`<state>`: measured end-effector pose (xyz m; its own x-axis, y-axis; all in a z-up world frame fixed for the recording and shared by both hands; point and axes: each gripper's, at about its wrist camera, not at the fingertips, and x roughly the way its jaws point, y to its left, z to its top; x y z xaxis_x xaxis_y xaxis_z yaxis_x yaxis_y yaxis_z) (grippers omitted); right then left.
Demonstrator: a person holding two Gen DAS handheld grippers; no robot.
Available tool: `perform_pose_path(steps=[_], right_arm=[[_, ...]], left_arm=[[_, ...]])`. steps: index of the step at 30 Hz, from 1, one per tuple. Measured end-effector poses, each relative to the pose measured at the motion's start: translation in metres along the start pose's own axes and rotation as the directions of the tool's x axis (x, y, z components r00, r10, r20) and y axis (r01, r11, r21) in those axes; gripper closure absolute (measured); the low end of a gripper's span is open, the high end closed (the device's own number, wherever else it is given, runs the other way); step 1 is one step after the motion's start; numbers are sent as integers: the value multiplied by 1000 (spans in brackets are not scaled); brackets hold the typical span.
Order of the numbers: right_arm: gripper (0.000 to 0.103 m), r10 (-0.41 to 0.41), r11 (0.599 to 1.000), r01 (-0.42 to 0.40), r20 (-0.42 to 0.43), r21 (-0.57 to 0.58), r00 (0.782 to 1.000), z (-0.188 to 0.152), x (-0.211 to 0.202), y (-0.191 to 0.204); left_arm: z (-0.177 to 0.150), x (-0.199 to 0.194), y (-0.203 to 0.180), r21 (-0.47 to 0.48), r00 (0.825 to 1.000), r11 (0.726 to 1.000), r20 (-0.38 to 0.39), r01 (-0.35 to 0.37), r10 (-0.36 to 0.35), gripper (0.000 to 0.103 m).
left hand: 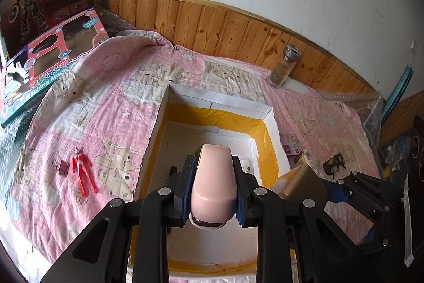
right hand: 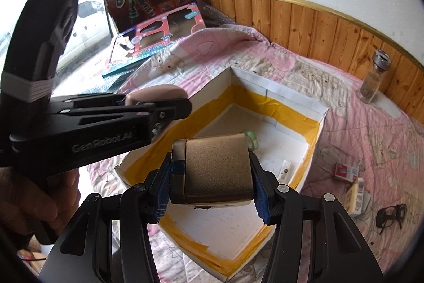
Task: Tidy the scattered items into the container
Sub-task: 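Carry the stapler and tin box over the white box with both grippers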
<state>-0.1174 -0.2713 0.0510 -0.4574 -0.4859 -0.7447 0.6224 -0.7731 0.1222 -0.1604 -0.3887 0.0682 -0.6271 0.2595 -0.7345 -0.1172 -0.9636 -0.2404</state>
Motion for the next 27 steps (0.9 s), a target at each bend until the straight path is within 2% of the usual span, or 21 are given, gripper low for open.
perform_pose_path(steps=[12,23,27], right_arm=[[48,65,998,-65,-51,1,997,-6,15,1],[48,168,986,-165,-106,37,980,-14,32,-2],[48,187,982,-184,-127,32,974,-12,37,1]], left_arm=[[27,46,-10,138,992,990,-120,-20,37,76],[41,93,-2,159,980,987,-198,21,11,76],[46,107,0,168,976,986,-217,6,31,76]])
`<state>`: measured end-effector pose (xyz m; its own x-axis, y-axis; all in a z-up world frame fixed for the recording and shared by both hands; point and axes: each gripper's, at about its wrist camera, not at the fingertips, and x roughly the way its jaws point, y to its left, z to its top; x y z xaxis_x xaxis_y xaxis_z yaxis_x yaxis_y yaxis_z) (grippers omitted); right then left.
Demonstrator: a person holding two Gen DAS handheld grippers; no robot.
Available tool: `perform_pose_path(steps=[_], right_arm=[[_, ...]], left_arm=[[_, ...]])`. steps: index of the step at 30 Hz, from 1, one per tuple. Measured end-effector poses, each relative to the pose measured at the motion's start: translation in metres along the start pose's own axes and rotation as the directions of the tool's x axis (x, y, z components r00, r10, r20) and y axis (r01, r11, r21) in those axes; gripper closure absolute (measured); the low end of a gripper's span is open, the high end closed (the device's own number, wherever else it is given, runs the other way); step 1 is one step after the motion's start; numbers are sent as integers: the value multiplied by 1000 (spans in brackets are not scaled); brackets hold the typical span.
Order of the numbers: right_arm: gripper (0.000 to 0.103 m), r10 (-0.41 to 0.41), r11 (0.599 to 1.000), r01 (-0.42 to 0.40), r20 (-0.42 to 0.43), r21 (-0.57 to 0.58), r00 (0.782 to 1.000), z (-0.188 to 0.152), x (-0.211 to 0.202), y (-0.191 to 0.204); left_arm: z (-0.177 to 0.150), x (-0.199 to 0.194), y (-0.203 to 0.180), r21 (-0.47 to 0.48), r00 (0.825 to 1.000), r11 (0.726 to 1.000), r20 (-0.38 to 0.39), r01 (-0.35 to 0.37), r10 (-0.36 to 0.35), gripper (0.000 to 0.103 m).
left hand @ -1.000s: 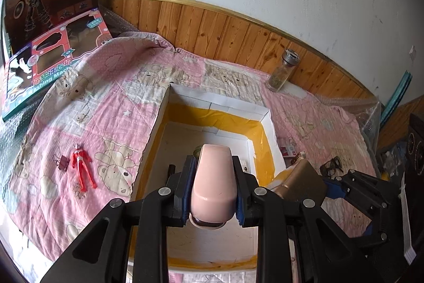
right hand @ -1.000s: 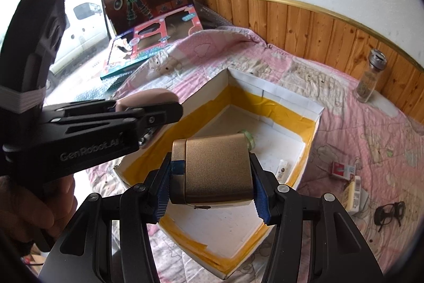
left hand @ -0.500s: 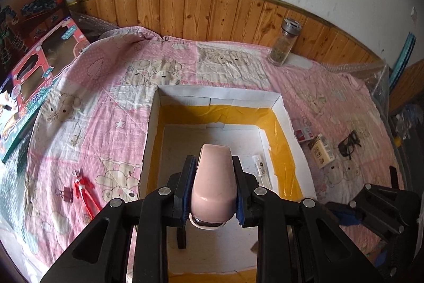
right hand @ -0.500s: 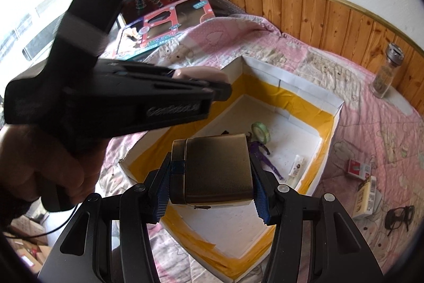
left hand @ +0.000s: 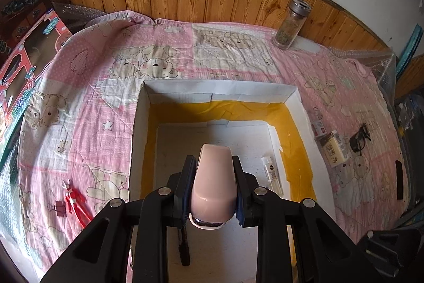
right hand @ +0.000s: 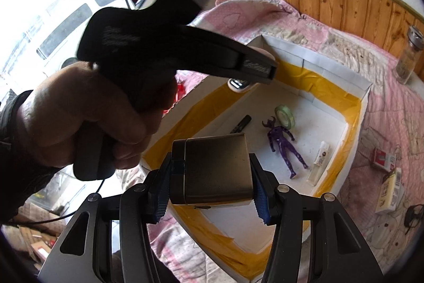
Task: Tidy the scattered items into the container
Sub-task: 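Carry the stapler and tin box over the white box with both grippers, then open both grippers to drop the stapler and tin box into the box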
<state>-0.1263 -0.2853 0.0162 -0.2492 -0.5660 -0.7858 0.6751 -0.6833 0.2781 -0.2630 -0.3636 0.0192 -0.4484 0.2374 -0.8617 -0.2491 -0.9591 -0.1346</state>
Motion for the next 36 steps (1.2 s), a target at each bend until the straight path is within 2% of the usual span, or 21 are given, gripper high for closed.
perform_pose_path(steps=[11,20,27,29,33,36], right_arm=[[48,89,993,-83,-74,83,993,12,16,-9],[48,51,998,-45,-147,45,988,12,30,-13],[48,52,998,-46,-160,45,986,13,34,-17],[48,75,996,-66,-168,61,983,14,35,-19],[48,193,976,-169,-189,136,963,15,36,-24],[48,190,979,-169,-215,112,958,15,41,-16]], left_arm=[[19,30,11,33,998,999,-56,-37,39,76],[26,55,14,36,995,998,-90,-48,51,76],[33,70,21,28,993,997,-101,-66,68,76],[35,74,23,26,991,997,-111,-70,73,76],[40,83,25,24,988,996,-128,-81,83,76],[44,86,22,47,987,995,-135,-83,89,76]])
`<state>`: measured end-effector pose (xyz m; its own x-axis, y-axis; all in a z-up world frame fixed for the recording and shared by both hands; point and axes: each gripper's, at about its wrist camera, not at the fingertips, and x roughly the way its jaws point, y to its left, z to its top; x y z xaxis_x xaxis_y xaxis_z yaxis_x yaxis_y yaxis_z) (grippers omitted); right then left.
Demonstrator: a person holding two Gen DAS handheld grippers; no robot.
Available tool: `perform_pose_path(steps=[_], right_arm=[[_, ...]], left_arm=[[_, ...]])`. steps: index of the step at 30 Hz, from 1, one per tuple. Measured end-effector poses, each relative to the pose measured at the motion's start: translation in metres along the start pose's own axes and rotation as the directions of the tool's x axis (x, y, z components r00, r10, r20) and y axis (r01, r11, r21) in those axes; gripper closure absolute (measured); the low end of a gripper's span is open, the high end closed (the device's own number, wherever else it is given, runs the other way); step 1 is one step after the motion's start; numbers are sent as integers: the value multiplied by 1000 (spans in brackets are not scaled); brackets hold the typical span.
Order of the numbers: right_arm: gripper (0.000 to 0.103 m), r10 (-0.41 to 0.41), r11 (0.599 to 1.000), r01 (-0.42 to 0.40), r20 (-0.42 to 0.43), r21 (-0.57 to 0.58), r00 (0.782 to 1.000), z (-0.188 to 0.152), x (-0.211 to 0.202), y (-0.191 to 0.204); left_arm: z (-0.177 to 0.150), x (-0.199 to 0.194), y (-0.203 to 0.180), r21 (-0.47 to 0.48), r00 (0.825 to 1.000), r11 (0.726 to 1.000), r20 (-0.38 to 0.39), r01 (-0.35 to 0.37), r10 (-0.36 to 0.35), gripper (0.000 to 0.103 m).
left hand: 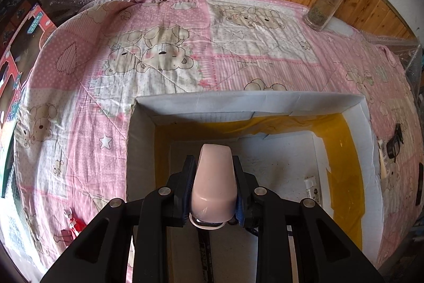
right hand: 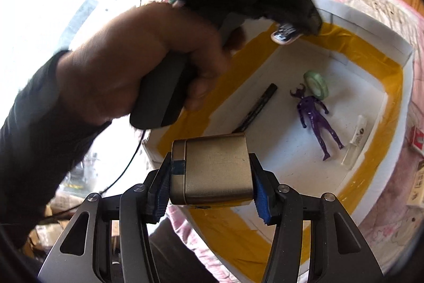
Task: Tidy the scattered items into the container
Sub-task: 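Open both grippers to drop the stapler and tin box into the box, then move both grippers back toward the glasses and barcode box on the quilt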
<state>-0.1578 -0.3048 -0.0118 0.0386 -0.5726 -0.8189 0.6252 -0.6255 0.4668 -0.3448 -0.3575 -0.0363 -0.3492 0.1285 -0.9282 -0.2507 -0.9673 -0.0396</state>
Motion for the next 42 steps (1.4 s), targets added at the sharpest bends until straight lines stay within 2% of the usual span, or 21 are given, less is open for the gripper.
perform_pose_path(steps=[8,12,17,22,26,32,36,42], right_arm=[[48,-105,992,101,-59,-69,993,6,18,12],[45,-125,990,120,-59,-75,990,11,22,11],[43,-163,987,163,-6,-15,987,10,14,-6],[43,-93,994,91,25,59,995,-7,-10,-18],[43,-55,996,51,56,66,997,-20,-27,-16],[43,-53,997,43,150,69,987,-38,-40,-5],[43,-79,996,69,215,54,973,-54,-52,2],[43,-61,998,60,269,15,961,-82,-63,14]], left_arm=[[4,10,-20,94,999,996,-48,1,3,76],[7,19,-13,71,998,997,-62,-15,20,75],[7,20,-7,40,998,999,-66,22,-19,54],[6,13,-17,62,999,998,-41,18,-15,43],[6,3,-19,69,1000,998,-28,5,-3,43],[-2,-31,-18,73,1000,997,19,-21,20,43],[-21,-62,-28,105,995,992,78,-65,57,43],[-63,-99,-48,123,992,990,115,-69,55,43]])
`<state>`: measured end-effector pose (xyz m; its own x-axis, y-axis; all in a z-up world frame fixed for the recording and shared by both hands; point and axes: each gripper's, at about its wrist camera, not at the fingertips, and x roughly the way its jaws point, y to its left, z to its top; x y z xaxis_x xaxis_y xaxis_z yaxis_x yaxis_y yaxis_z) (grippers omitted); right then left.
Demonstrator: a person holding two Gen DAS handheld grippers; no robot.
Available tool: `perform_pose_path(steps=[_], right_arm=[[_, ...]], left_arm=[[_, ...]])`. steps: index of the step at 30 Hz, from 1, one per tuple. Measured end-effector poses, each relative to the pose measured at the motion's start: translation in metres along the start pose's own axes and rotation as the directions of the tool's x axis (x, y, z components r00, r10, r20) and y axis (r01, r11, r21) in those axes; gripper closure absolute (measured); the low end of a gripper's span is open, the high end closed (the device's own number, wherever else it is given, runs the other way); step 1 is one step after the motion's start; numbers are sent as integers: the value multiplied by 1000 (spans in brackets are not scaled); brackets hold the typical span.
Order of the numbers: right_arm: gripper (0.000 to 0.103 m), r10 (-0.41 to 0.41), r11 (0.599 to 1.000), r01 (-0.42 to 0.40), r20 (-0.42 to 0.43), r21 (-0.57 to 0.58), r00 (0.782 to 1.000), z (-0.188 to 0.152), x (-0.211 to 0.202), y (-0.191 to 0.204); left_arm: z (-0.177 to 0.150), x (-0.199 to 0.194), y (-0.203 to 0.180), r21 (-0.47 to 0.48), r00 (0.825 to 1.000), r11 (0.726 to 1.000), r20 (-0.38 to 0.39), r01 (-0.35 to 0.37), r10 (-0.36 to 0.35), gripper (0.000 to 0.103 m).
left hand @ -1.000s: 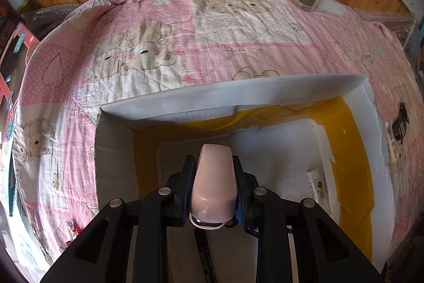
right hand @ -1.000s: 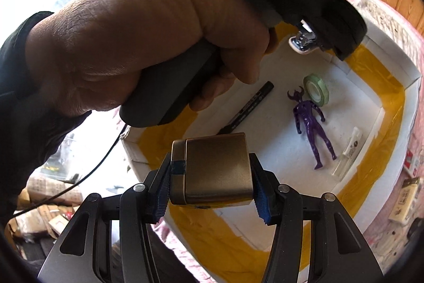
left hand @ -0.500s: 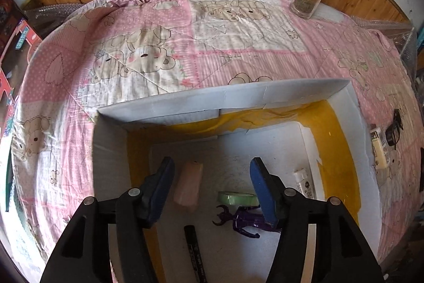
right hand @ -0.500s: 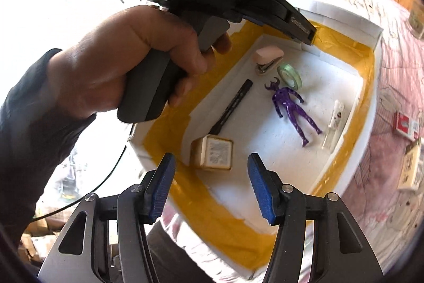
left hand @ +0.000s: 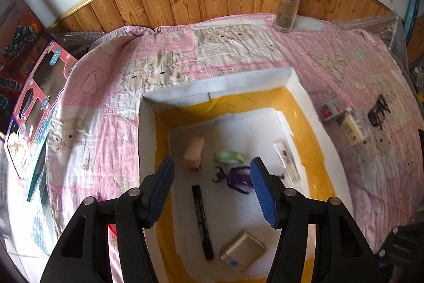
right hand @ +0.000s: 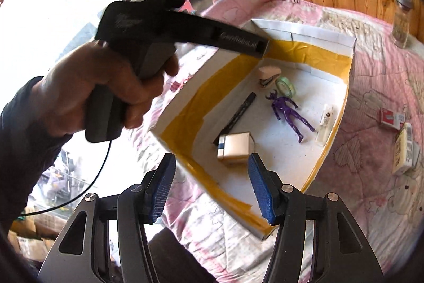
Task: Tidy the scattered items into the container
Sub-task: 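Move both grippers back toward the glasses and barcode box on the quilt, then grasp the white-and-yellow barcode box with the left gripper while the right gripper grasps the black glasses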
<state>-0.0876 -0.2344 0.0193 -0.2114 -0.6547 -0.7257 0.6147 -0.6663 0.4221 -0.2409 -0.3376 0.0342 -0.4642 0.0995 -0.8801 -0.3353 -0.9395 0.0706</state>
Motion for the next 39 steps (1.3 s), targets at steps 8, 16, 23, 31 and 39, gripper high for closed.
perform_pose_path(steps=[8,16,23,31,39], right_arm=[[43,25,996,-38,158,84,987,-40,-36,-7],[43,-67,978,18,233,206,970,-86,-79,-33],[43,-113,950,27,263,310,958,-127,-109,-65],[43,-157,892,12,284,453,946,-164,-125,-118],[42,-213,798,-15,306,603,928,-183,-142,-188]], left_arm=[[-42,-64,-50,52,997,999,80,8,-12,42],[-70,-106,-110,30,981,992,146,123,-126,37],[-82,-109,-167,42,964,979,167,201,-205,37],[-81,-79,-219,60,963,972,135,229,-235,37],[-50,-44,-247,-35,945,950,126,310,-303,37]])
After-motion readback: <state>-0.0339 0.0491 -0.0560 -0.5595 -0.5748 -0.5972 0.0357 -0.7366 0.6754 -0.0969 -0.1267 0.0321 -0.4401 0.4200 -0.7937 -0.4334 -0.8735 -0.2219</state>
